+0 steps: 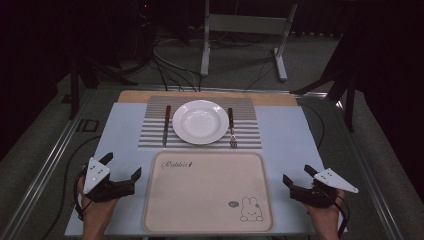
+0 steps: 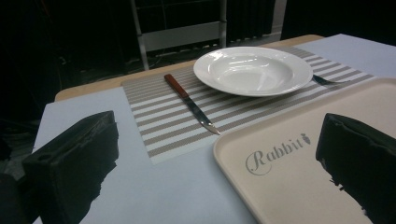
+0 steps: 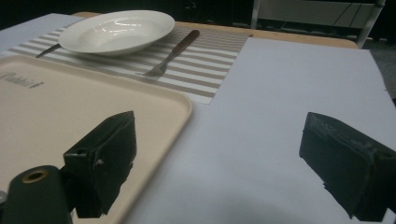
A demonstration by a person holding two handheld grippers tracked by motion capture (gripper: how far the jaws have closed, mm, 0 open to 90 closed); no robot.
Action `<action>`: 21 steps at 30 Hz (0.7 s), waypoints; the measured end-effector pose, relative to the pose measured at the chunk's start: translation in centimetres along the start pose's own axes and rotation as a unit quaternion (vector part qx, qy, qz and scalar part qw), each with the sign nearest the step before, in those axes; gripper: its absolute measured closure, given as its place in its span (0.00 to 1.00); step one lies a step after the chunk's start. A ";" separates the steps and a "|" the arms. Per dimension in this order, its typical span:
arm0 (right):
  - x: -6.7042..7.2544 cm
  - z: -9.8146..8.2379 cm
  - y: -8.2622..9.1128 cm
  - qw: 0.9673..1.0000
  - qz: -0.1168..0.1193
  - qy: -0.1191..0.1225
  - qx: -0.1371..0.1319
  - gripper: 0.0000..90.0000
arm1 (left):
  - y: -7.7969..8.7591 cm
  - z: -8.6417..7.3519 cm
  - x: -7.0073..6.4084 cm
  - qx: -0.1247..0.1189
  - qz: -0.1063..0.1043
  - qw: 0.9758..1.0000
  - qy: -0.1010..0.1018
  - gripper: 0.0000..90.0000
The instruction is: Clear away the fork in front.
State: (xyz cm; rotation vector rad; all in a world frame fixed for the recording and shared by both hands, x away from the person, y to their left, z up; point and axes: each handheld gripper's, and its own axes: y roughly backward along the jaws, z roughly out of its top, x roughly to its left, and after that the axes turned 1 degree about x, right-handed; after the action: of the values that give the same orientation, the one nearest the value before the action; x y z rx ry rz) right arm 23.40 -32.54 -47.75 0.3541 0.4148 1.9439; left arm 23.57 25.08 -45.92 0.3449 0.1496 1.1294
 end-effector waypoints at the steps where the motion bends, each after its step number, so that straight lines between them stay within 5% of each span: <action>1: 0.0 0.1 -0.1 1.000 0.000 -0.001 0.001 0.12 | 0.0 0.0 0.0 0.000 0.001 1.000 0.000 0.00; 21: 1.0 3.5 -2.3 1.000 0.012 0.006 0.016 0.12 | -0.6 -0.3 0.1 0.013 0.006 1.000 0.003 0.00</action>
State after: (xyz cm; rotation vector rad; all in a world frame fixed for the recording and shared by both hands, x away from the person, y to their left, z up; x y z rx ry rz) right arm 26.41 -30.31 -45.62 0.3702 0.4508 1.9653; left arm 24.09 25.00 -46.41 0.3661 0.1683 1.1405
